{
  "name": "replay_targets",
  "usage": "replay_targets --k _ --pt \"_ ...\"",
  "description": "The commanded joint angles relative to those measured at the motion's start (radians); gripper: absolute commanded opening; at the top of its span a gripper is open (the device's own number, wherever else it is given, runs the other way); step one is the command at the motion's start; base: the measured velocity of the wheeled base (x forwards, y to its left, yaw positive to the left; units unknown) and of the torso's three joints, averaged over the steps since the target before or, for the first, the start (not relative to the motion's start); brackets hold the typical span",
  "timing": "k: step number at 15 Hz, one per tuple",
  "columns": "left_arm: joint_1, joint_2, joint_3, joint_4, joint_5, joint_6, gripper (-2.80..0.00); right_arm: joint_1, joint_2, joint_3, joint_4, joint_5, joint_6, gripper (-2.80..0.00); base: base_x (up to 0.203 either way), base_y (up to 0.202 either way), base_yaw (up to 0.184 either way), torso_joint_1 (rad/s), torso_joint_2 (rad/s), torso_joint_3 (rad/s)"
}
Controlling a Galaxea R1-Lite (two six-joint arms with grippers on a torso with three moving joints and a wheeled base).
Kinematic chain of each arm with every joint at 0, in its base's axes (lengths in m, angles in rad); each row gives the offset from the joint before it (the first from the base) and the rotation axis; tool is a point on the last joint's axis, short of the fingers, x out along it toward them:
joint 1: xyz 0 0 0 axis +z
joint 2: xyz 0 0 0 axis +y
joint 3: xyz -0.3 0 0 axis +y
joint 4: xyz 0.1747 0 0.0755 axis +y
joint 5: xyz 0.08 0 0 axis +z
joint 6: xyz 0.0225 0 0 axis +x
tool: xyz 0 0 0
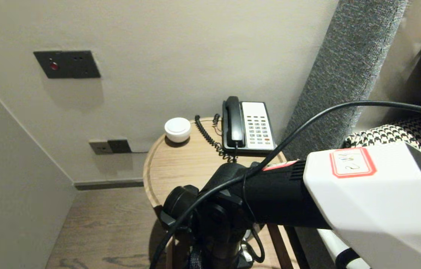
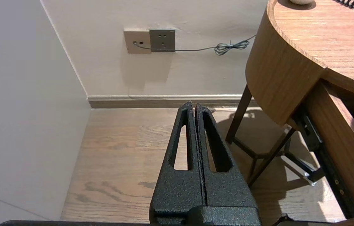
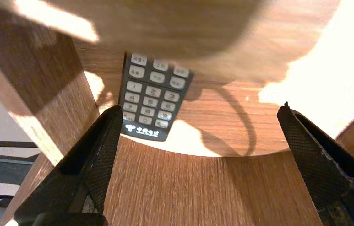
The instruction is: Take the remote control out of the drawer one by one and place them on the table
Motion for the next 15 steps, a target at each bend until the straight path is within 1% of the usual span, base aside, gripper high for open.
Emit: replay_targets --k 1,5,7,12,15 --pt "0.001 -0.003 0.0 -0.001 0.0 0.0 -2.8 0.016 -0.048 0.017 0.004 -0.005 0.011 0.0 0.0 0.0 0.0 0.0 0.0 0.0" --pt "0.001 -0.002 0.0 -0.001 0.0 0.0 -2.8 0.042 -0.075 0.046 0.006 -0.004 0.016 0.0 0.0 0.0 0.0 0.0 0.0 0.0" --pt "0.001 -0.002 0.0 -0.001 0.0 -0.001 -2.8 0.042 -0.071 0.05 0.006 -0.005 0.046 0.0 0.0 0.0 0.0 0.0 0.0 0.0" --pt "0.001 -0.002 0.0 -0.001 0.0 -0.001 -2.8 0.044 -0.062 0.05 -0.002 0.003 0.087 0.0 0.0 0.0 0.0 0.0 0.0 0.0" --pt "0.001 -0.002 0.0 -0.001 0.0 0.0 -2.8 0.042 -0.079 0.043 -0.005 -0.003 0.082 0.0 0.0 0.0 0.0 0.0 0.0 0.0"
